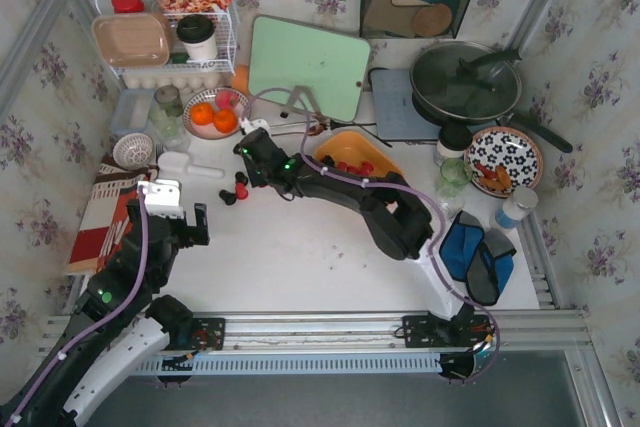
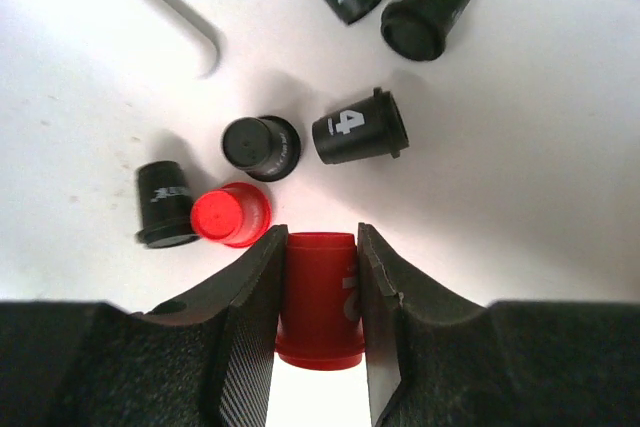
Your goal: Mix the coffee capsules in the storage basket
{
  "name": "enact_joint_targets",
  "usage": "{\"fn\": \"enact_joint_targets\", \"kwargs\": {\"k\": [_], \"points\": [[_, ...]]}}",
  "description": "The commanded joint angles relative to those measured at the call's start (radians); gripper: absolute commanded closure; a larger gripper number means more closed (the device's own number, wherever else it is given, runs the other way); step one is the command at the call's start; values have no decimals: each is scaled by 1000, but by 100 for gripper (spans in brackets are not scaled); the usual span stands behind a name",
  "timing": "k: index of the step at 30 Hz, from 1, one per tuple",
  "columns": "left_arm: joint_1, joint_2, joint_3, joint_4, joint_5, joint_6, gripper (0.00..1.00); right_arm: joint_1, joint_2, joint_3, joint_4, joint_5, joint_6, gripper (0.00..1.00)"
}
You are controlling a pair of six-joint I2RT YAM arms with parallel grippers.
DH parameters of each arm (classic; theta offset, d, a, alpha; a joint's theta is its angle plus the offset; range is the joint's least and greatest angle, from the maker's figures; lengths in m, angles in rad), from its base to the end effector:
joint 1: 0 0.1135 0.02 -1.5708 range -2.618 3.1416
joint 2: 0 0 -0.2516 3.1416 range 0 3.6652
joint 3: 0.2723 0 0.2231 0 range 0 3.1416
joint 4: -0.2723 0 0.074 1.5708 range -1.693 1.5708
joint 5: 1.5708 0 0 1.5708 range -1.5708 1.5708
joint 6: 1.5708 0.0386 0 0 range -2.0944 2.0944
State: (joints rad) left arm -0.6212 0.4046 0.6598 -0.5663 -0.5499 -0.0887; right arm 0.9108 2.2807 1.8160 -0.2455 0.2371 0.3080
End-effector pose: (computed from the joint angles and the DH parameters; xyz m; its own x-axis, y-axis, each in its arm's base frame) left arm 0.0795 -0.0321 0.2921 -0.2561 0.0904 -0.9624 0.0692 0.9948 0.0750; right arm 0.3061 0.3796 0.1890 -0.5806 -0.2675 -0.7690 -0.5065 0.8581 0.0839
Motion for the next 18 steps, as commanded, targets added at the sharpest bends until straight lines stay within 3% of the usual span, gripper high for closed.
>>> {"fn": "enact_joint_targets", "kwargs": {"k": [1, 11, 18], "points": [[2, 0, -2, 36, -5, -6, 1, 2, -152, -117, 144, 46, 10, 74], [5, 1, -3, 36, -1, -6, 1, -52, -492, -601, 382, 494, -84, 74], [8, 2, -3, 37, -1, -6, 1, -159, -624, -836, 402, 529, 5, 72]]}}
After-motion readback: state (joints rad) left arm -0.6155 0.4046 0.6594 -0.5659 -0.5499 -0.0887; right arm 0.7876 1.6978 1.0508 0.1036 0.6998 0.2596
